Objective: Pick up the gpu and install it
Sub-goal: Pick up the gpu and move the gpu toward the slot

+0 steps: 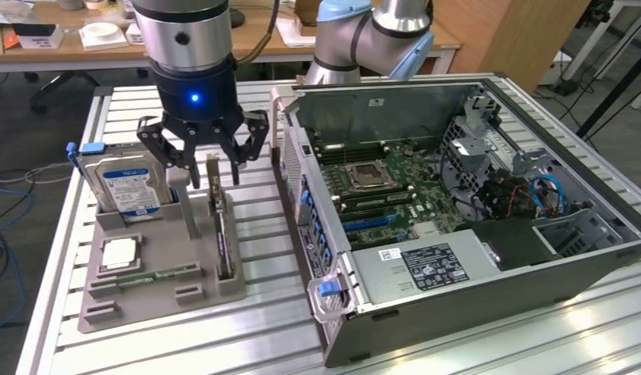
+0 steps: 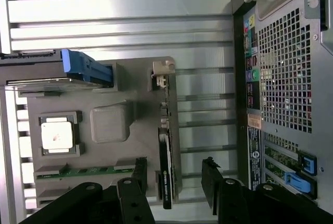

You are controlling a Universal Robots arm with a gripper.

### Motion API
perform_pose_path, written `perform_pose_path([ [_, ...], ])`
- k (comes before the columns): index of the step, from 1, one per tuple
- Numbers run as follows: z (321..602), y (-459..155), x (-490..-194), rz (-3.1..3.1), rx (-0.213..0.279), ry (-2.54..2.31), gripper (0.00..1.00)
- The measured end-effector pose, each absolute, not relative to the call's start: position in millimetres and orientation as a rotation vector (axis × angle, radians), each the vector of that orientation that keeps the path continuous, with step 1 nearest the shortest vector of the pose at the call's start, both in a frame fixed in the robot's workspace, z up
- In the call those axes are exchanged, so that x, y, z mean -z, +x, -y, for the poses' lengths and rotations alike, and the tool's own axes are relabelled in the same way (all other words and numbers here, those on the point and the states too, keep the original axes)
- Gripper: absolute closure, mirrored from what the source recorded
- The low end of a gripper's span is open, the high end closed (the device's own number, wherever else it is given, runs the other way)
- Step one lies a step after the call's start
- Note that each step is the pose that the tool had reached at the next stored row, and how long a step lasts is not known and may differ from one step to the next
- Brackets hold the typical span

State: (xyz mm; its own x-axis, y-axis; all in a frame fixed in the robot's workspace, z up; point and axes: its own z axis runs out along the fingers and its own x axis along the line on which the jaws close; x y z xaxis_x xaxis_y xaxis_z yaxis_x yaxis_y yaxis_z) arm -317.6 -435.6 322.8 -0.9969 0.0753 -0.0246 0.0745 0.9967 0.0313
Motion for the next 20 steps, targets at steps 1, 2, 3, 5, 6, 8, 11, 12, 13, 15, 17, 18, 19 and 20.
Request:
perform_pose_path([
  [1, 436, -318, -322, -3.113, -0.048, 0.117, 0.45],
  [2, 436, -318, -322, -3.113, -0.047, 0.117, 0.45],
  [3, 436, -318, -321, -3.113, -0.047, 0.117, 0.45],
  [5, 436, -318, -320, -3.113, -0.048, 0.117, 0.45],
  [6, 436, -318, -319, -3.113, -0.047, 0.117, 0.45],
  [8, 436, -318, -318, -3.113, -0.047, 0.117, 0.45],
  [11, 436, -318, -316, -3.113, -0.047, 0.117, 0.45],
  [12, 436, -318, -315, -3.113, -0.047, 0.117, 0.45],
  [13, 436, -318, -314, -3.113, -0.048, 0.117, 0.45],
  [15, 436, -318, -313, -3.113, -0.047, 0.117, 0.45],
  [17, 436, -318, -312, -3.113, -0.047, 0.117, 0.45],
  [18, 437, -318, -312, -3.113, -0.047, 0.117, 0.45],
  [19, 437, -318, -311, -3.113, -0.047, 0.117, 0.45],
  [20, 437, -318, -311, -3.113, -0.048, 0.117, 0.45],
])
